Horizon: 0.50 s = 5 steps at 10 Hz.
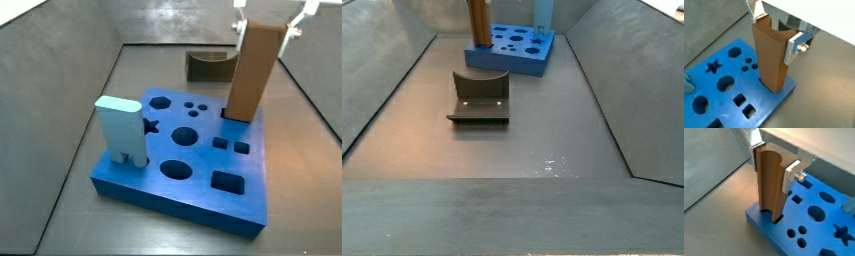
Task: Pick up the arch object. Move up. Place the arch object on the fixture. Regrasp the arch object. Move to above the board. Insert the arch object.
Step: Insert the arch object.
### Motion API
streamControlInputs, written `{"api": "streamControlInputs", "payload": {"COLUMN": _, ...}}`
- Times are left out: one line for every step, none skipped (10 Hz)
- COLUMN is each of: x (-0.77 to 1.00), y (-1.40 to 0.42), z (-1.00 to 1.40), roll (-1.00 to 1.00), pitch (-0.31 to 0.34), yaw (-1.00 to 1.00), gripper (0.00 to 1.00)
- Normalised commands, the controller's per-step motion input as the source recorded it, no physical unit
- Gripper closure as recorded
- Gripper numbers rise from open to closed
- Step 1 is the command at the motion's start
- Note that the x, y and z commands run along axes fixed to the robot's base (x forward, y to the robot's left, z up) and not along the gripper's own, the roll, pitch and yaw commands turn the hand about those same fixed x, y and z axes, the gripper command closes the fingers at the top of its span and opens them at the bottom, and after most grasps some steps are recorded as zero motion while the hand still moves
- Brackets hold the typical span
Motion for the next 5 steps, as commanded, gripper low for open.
{"api": "streamControlInputs", "payload": {"x": 0.00, "y": 0.03, "z": -0.05, "roll": 0.00, "pitch": 0.004, "yaw": 0.00, "gripper": 1.00}}
{"api": "streamControlInputs", "payload": {"x": -0.01, "y": 0.00, "z": -0.10, "roll": 0.06, "pitch": 0.000, "yaw": 0.03, "gripper": 1.00}}
{"api": "streamControlInputs", "payload": {"x": -0.21, "y": 0.18, "z": -0.19, "roll": 0.06, "pitch": 0.000, "yaw": 0.11, "gripper": 1.00}}
{"api": "streamControlInputs", "payload": {"x": -0.40, "y": 0.25, "z": -0.23, "roll": 0.04, "pitch": -0.021, "yaw": 0.14, "gripper": 1.00}}
{"api": "streamControlInputs", "payload": {"x": -0.28, "y": 0.18, "z": -0.22, "roll": 0.00, "pitch": -0.013, "yaw": 0.11, "gripper": 1.00}}
